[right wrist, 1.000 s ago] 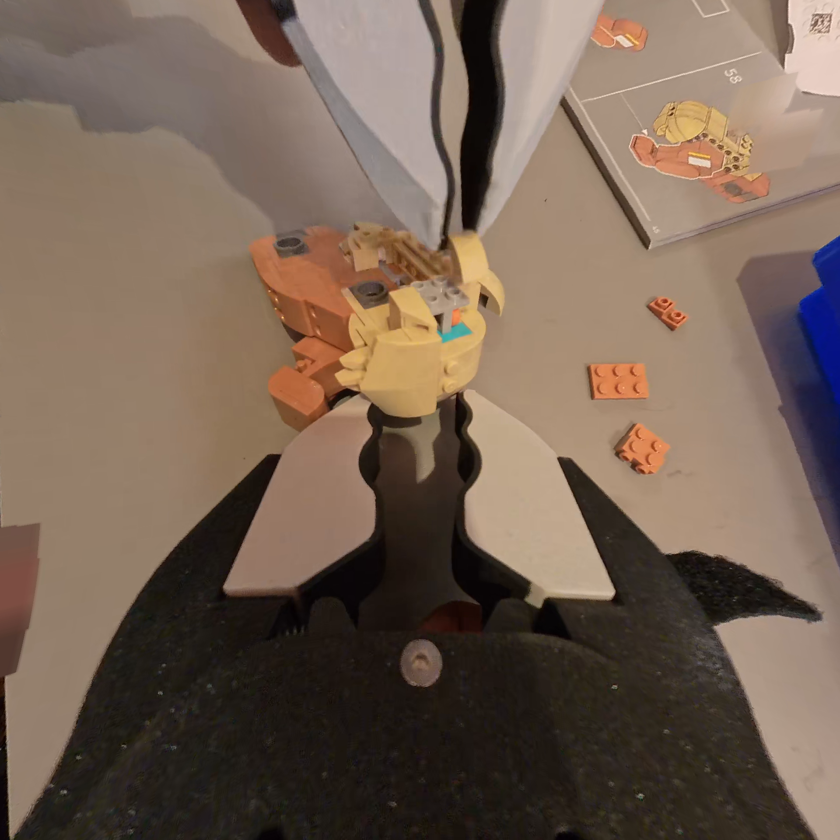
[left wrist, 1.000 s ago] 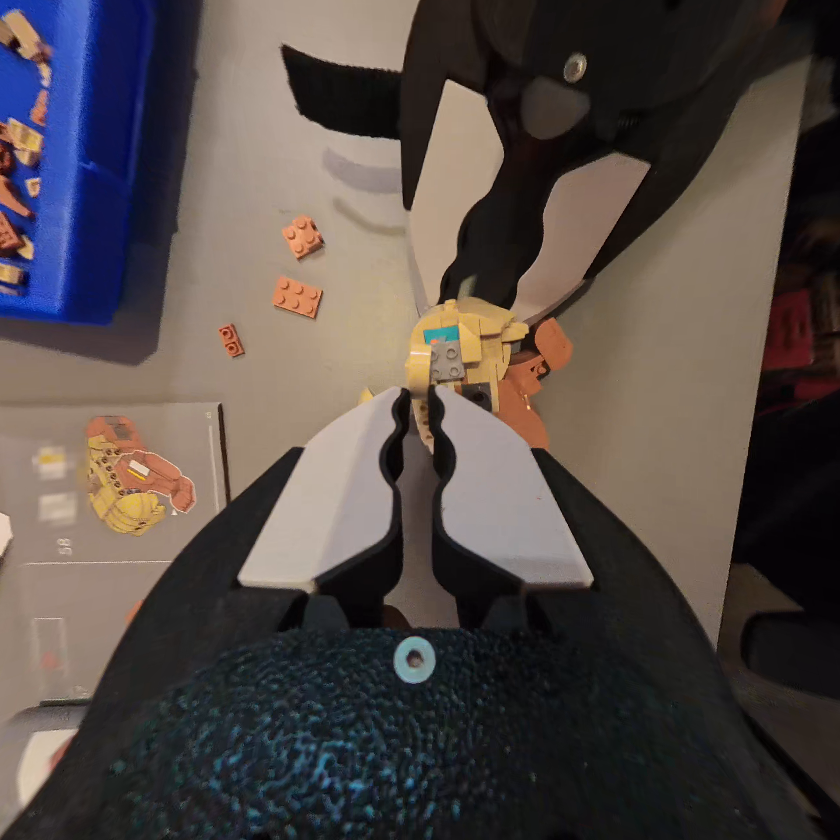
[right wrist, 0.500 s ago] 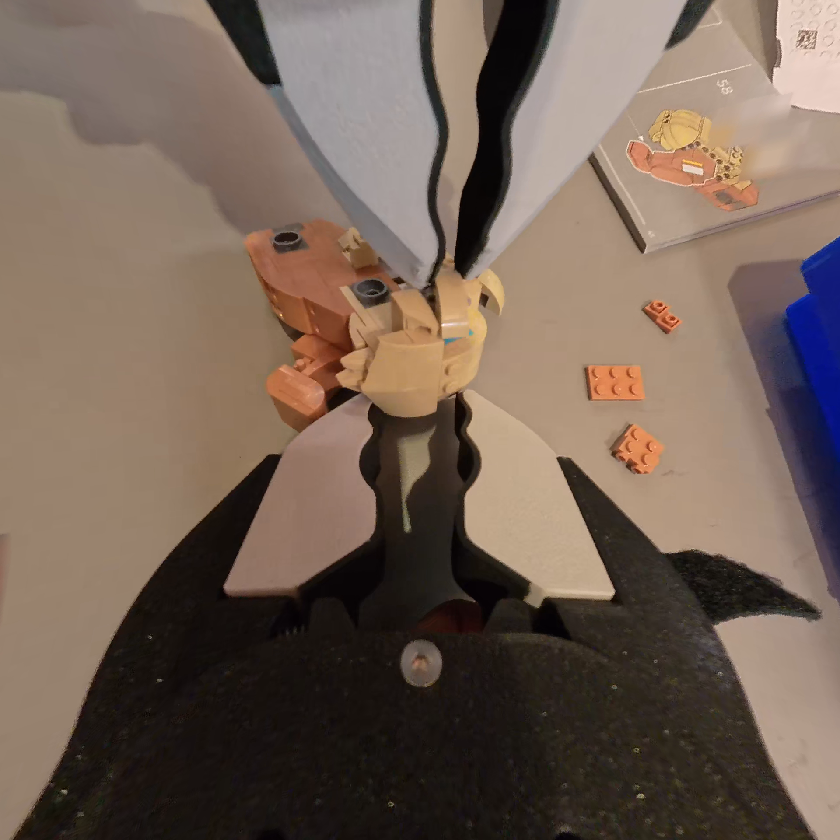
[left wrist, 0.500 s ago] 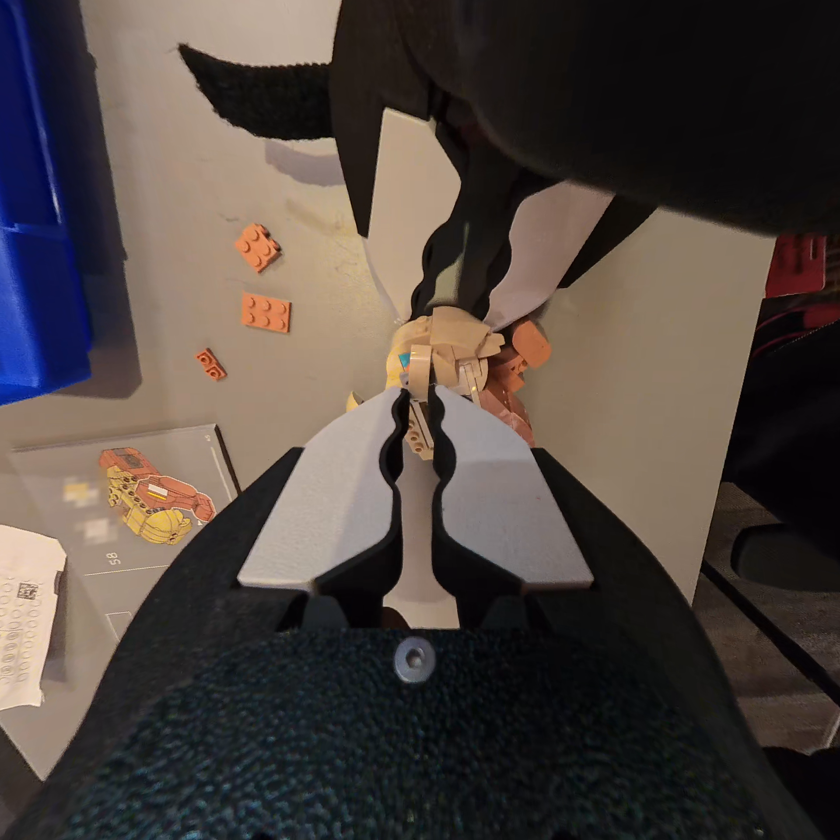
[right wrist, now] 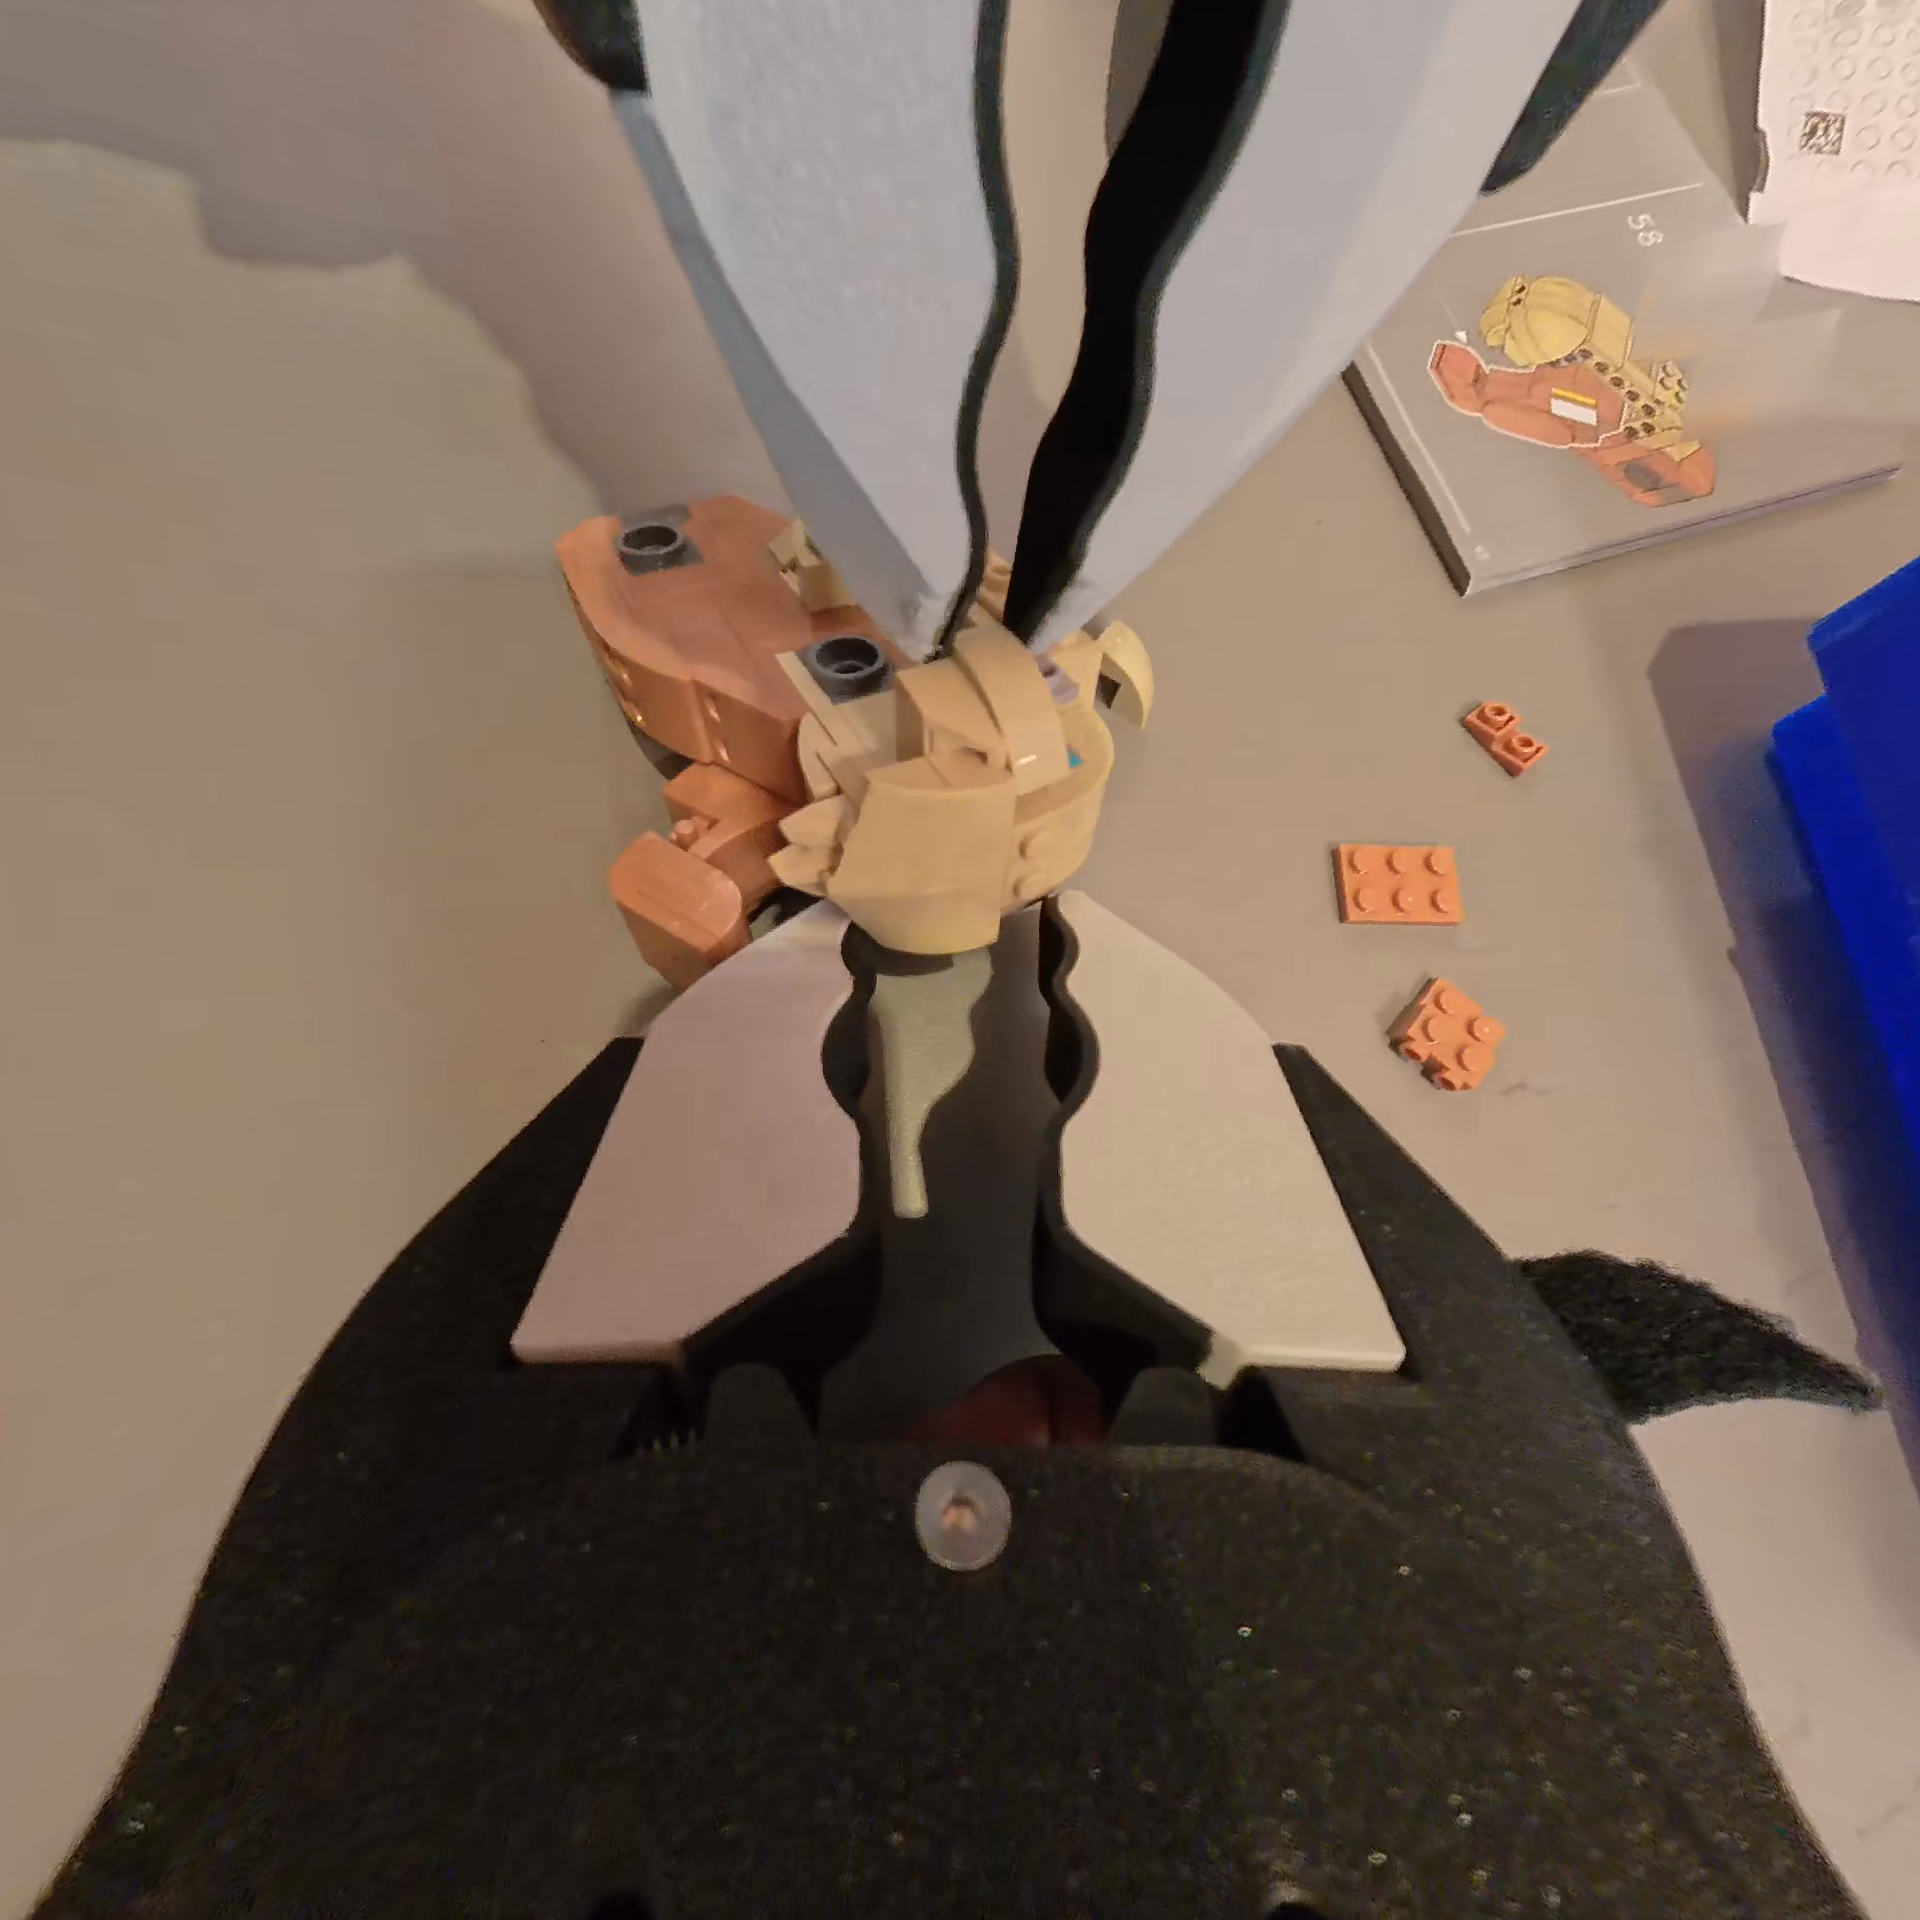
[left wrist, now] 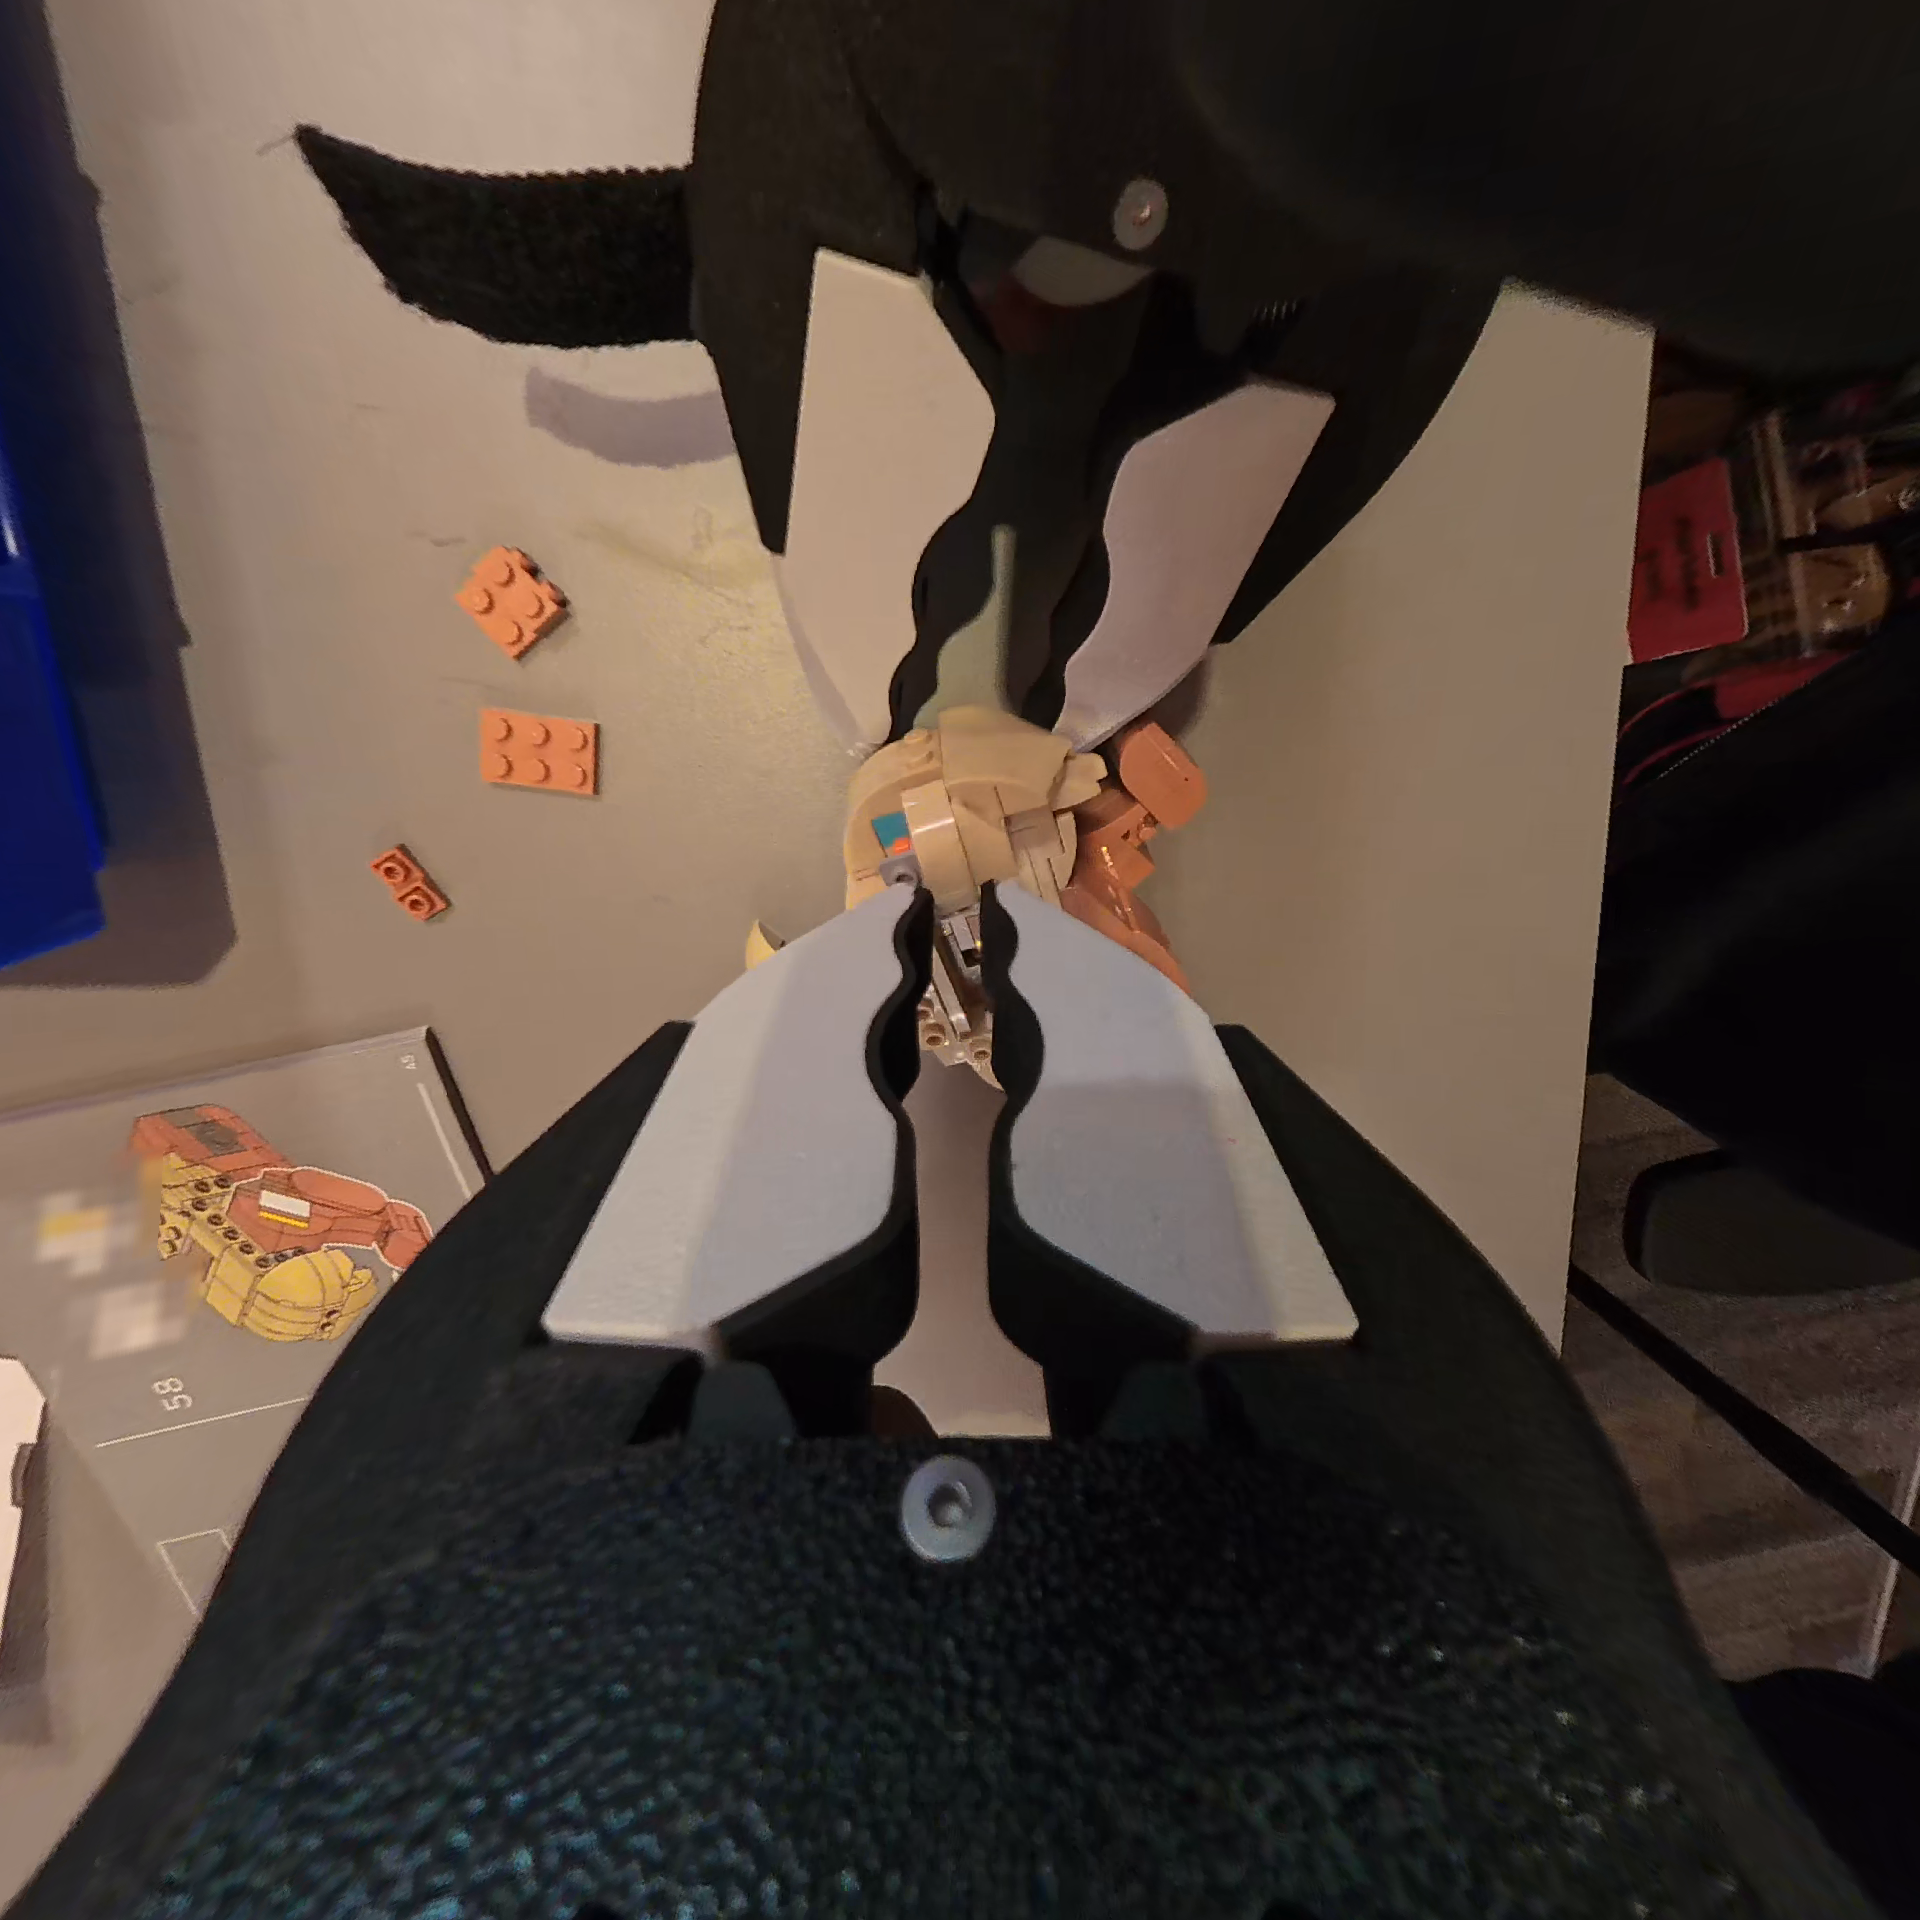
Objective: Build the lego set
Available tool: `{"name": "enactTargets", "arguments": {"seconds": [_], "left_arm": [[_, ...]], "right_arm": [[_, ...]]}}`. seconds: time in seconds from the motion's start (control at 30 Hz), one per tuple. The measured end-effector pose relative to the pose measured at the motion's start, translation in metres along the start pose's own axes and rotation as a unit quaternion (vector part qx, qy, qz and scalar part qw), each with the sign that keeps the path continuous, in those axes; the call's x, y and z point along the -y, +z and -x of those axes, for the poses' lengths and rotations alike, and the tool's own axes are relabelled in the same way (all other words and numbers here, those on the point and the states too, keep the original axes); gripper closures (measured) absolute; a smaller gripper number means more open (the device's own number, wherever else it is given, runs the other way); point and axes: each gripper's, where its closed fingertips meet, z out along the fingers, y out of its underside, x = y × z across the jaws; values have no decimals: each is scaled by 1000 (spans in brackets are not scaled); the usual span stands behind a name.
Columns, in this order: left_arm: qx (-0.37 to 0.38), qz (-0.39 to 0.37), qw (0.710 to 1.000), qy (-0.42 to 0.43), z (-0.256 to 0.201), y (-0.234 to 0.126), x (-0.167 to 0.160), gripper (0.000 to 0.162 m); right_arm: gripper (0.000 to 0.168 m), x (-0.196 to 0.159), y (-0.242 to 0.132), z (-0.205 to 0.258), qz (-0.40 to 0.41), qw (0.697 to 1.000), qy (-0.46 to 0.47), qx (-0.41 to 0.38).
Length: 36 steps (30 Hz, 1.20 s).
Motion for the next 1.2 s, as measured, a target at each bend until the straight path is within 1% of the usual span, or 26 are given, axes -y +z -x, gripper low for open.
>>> {"name": "enactTargets", "arguments": {"seconds": [0.5, 0.83, 0.9, 1.0, 1.1, 1.2], "left_arm": [[-22, -38, 999, 1, -1, 0, 2, 153], [-35, -89, 995, -5, -3, -3, 6, 148], [-29, -112, 993, -8, -4, -7, 8, 148], [8, -150, 989, -5, -3, -14, 8, 149], [40, -172, 984, -7, -3, -14, 4, 149], [53, -190, 980, -20, 2, -12, 0, 149]], "right_arm": [[139, -1, 0, 0, 2, 1000, -4, -1], [139, 0, 0, 1, -1, 1000, -1, 1], [139, 0, 0, 0, -1, 1000, 0, 1], [139, 0, 0, 0, -2, 1000, 1, 1], [139, 0, 0, 0, -2, 1000, 1, 1], [139, -1, 1, 0, 0, 1000, 0, 1]]}}
